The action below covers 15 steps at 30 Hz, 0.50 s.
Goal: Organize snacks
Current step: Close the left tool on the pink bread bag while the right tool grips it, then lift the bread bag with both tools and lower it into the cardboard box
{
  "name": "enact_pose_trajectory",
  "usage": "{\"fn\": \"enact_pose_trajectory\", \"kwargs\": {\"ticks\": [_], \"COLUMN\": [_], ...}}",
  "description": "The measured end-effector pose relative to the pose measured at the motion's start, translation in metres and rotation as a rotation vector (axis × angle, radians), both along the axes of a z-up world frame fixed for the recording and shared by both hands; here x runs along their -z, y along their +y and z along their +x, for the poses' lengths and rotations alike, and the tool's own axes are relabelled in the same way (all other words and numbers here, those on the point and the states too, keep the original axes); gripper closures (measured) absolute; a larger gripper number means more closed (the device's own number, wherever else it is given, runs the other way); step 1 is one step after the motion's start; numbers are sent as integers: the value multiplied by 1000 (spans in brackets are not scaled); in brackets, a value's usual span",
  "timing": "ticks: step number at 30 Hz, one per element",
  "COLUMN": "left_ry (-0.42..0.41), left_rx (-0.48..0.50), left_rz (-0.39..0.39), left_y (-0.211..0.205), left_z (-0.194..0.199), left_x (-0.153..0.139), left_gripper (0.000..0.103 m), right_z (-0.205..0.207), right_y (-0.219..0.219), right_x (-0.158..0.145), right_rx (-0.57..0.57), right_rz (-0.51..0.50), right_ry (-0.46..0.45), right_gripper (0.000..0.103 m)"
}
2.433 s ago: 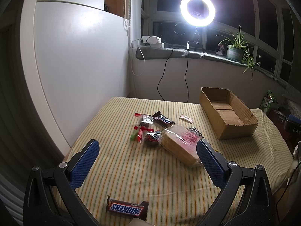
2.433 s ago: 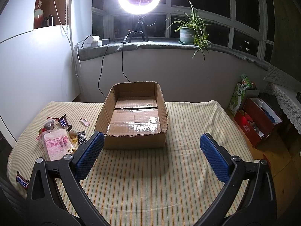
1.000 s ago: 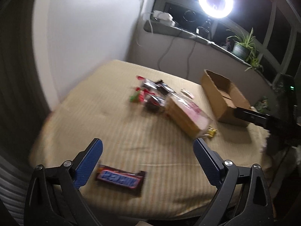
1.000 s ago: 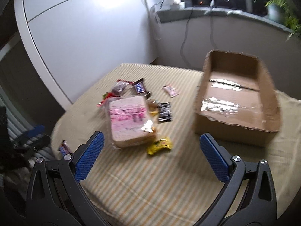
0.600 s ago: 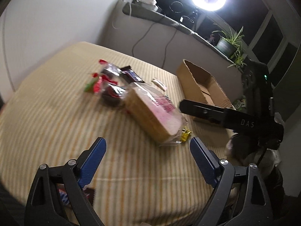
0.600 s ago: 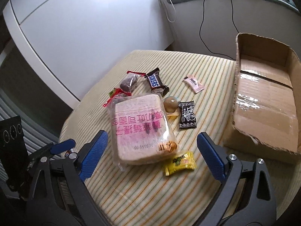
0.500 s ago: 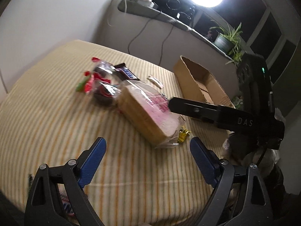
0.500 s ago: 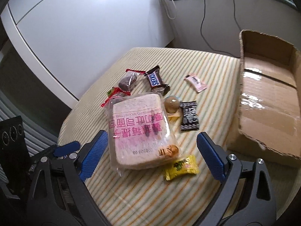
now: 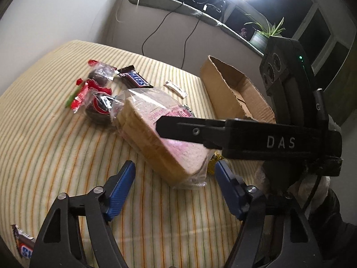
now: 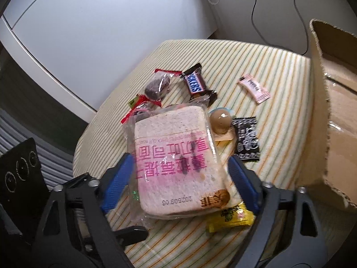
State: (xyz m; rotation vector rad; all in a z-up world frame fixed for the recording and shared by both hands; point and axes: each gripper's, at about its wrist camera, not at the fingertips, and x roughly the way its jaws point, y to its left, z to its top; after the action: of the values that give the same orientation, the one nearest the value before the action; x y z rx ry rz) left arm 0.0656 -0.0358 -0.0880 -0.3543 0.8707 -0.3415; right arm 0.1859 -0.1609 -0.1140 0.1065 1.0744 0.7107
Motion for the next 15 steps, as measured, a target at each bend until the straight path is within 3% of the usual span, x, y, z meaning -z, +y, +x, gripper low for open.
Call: {"fn": "enact_pose_trajectory", "kwargs": {"ticks": [2,4,15], "left_ry": [4,1,-17], "left_rx": [2,5,20], "left_rz": [-6,-8,25], "left_y": [-2,-3,-5], "left_z": [3,4,8], "left_x": [2,4,5], "left_gripper": [40,41,41], "right_z": [2,-1,-5], "right_y": [4,5,1], "right_x": [4,3,-3], "right_rx": [-12,-18,-22], "right_rz": [0,-7,-6], "right_ry": [17,17,25], "right_gripper": [17,20,28]}}
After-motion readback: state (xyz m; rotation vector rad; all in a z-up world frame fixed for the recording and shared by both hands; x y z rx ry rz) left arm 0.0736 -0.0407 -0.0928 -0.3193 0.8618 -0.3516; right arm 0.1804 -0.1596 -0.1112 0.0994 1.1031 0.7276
